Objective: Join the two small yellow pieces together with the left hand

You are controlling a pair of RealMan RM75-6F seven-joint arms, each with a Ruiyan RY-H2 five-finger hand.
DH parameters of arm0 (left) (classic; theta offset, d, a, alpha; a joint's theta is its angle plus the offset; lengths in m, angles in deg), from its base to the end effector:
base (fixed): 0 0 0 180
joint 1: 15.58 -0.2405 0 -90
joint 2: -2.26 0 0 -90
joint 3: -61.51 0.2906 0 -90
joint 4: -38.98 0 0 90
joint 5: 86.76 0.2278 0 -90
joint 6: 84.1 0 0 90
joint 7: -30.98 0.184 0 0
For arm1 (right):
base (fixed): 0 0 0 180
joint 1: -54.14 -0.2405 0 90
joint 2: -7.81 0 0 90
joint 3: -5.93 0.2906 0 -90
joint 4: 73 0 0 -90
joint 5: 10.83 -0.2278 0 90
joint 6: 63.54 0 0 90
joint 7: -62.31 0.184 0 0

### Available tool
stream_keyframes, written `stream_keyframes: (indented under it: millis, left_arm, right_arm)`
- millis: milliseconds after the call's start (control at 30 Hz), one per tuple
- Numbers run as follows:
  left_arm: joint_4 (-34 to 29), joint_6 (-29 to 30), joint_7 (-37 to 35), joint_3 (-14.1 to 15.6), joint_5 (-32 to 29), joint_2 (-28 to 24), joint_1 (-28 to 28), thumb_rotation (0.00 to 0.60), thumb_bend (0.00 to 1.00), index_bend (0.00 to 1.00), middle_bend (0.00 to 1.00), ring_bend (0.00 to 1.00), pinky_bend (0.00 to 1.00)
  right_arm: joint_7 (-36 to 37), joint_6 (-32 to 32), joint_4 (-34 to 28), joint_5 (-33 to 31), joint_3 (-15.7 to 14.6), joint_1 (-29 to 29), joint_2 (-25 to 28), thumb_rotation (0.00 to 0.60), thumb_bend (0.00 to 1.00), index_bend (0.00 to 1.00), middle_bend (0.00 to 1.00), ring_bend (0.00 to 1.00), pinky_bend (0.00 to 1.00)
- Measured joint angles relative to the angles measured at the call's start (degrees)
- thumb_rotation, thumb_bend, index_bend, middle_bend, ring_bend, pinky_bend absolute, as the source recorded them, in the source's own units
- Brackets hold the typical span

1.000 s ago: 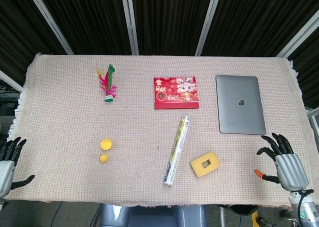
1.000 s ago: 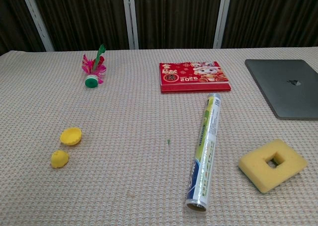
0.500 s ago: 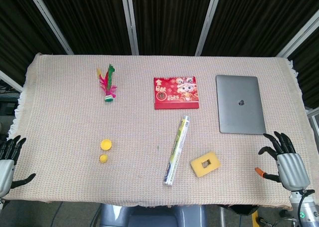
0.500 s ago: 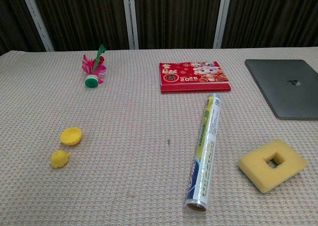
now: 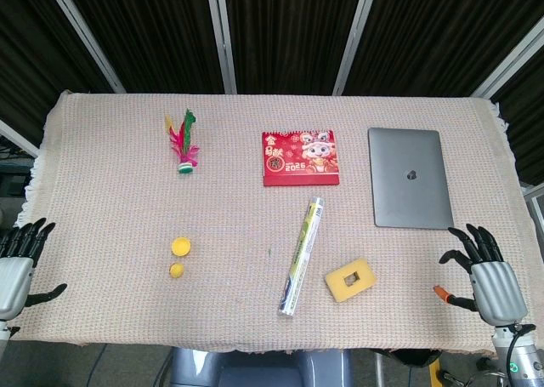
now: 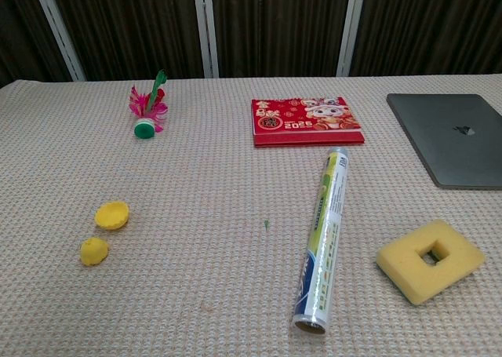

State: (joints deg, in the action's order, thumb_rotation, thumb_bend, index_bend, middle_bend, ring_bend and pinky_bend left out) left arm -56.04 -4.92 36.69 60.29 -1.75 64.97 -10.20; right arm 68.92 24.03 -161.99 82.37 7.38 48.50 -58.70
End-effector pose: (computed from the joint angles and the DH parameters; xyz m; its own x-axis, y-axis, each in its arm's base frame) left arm -0.3514 0.2195 0.1404 0.4632 0.1310 0.8765 0.8850 -0.0149 -0.4654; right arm -0.3327 -0.2232 0.1420 0.3103 0.0072 0.9506 -0.9401 -0.1461 0.3080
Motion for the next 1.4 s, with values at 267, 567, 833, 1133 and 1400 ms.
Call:
stream_keyframes:
  millis: [267,567,833,1133,1400]
  left_arm:
    - [-1.42,-6.76,1.51,-2.21,-3.08,0.63,5.17,0.6,0.04,0.11,0.0,0.0,0.0]
    - [-3.31,-10.88,6.8,-5.15,-12.36,7.7,8.92,0.6,0.07,0.21,0.0,0.0,0.0]
    - [-4.71,-11.55,16.38,-5.5,-16.13,14.81,11.87,0.6,0.07,0.23,0.0,0.0,0.0]
    - [-8.57,-12.21,20.3,-4.31,-18.1,18.74,13.9,0.6,0.13,0.28,0.0,0.0,0.0]
    - [-9.29,-11.58,22.61,-2.29,-17.7,20.63,14.41,0.6,0.15,0.33,0.0,0.0,0.0]
  right_arm:
    - [-0.06,0.17,-0.13,0.18,-0.14,0.09,-0.01,0.6,0.0,0.47,0.13,0.0,0.0]
    - [0.93,0.49,0.19,0.42,-0.23,0.21,0.11,0.6,0.0,0.47,0.13,0.0,0.0]
    - [1.35,0.45,0.33,0.54,-0.23,0.11,0.12,0.6,0.0,0.48,0.13,0.0,0.0]
    - [1.72,0.6,0.52,0.79,-0.23,0.04,0.12,0.6,0.0,0.48,0.13,0.0,0.0]
    - [2.05,0.91,0.69,0.77,-0.26,0.21,0.14,0.6,0.0,0.48,0.13,0.0,0.0]
